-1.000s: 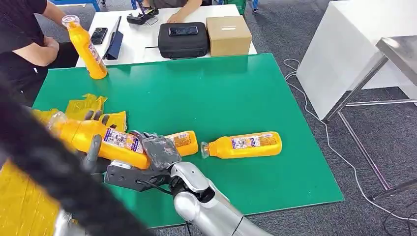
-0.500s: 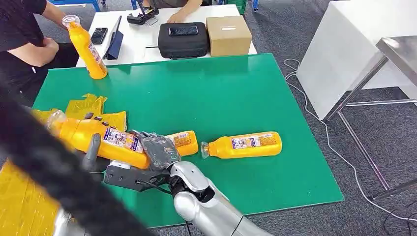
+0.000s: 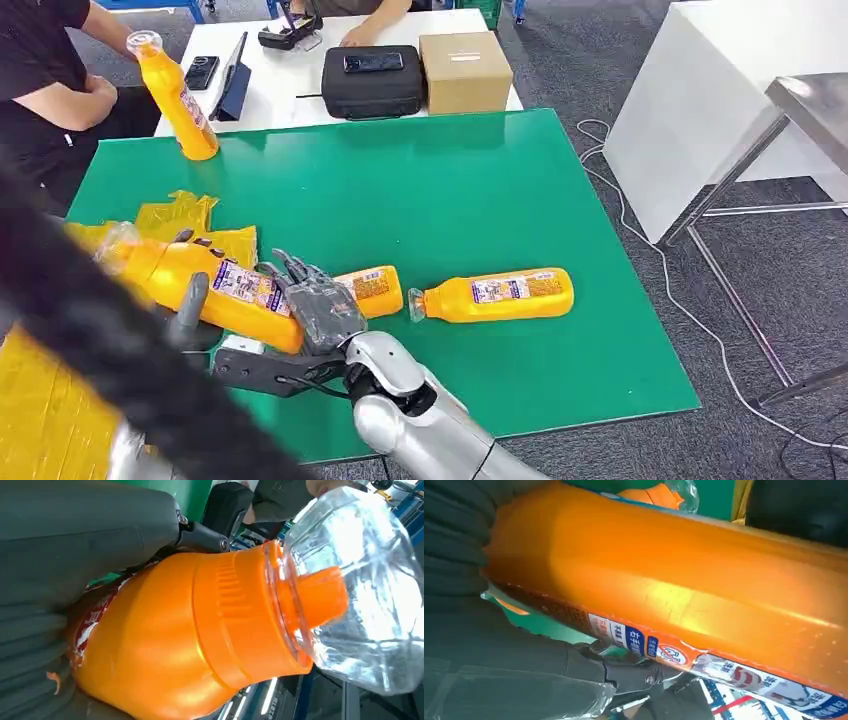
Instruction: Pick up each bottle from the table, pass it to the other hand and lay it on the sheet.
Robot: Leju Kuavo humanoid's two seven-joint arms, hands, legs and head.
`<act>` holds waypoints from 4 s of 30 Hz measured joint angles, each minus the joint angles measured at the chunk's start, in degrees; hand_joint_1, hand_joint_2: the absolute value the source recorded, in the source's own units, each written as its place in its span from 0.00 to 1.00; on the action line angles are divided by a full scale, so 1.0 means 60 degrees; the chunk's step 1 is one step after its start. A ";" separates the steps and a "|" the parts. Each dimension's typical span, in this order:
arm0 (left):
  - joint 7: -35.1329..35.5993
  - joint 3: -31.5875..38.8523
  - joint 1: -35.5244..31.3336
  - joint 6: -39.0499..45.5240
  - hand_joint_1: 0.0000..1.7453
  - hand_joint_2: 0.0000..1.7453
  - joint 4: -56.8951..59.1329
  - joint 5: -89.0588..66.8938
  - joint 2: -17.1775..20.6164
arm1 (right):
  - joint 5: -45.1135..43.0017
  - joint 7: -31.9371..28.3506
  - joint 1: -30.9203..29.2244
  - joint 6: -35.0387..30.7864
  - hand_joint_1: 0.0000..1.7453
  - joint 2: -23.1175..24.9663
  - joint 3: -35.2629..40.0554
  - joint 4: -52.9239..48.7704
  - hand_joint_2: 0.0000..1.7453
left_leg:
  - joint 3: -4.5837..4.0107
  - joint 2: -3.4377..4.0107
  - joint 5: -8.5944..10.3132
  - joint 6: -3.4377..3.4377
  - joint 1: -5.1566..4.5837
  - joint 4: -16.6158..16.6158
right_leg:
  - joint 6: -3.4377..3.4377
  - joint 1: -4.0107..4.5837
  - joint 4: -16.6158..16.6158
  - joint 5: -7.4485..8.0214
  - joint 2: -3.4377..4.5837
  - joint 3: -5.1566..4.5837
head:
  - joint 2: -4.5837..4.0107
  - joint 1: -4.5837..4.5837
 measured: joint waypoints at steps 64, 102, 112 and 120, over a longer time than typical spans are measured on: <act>-0.1343 0.1316 -0.1870 0.8096 1.00 1.00 0.0541 -1.2297 0.2382 | -0.3497 -0.1978 0.0944 -0.2422 0.00 -0.0867 -0.1763 -0.2390 0.00 | 0.0004 0.0001 0.0001 0.0000 0.0001 0.0000 | 0.0000 -0.0002 0.0001 0.0000 0.0000 0.0000 | 0.0000 0.0000; -0.1421 0.0047 -0.1869 0.8546 1.00 1.00 0.6004 -1.9037 0.2452 | -0.4768 -0.2488 0.0839 -0.3086 0.00 -0.1891 -0.0670 -0.2000 0.00 | 0.0003 0.0002 0.0001 0.0000 -0.0001 0.0000 | 0.0000 -0.0002 0.0001 0.0001 0.0002 0.0000 | 0.0000 0.0000; -0.1370 -0.0084 -0.1927 0.8582 1.00 1.00 0.6240 -1.9114 0.2539 | -0.4776 -0.2492 0.0832 -0.3111 0.00 -0.1927 -0.0601 -0.1909 0.00 | 0.0003 0.0002 0.0002 0.0000 -0.0001 0.0000 | 0.0000 -0.0003 0.0001 0.0001 0.0002 0.0002 | 0.0000 0.0000; -0.1253 -0.0507 -0.2344 0.8582 0.00 0.00 0.6729 -1.9153 0.2783 | -0.4980 -0.2499 0.0709 -0.3115 0.00 -0.1934 -0.0528 -0.1803 0.00 | 0.0002 0.0001 0.0002 0.0000 0.0000 0.0000 | 0.0000 -0.0002 0.0002 0.0001 0.0000 0.0002 | 0.0000 0.0000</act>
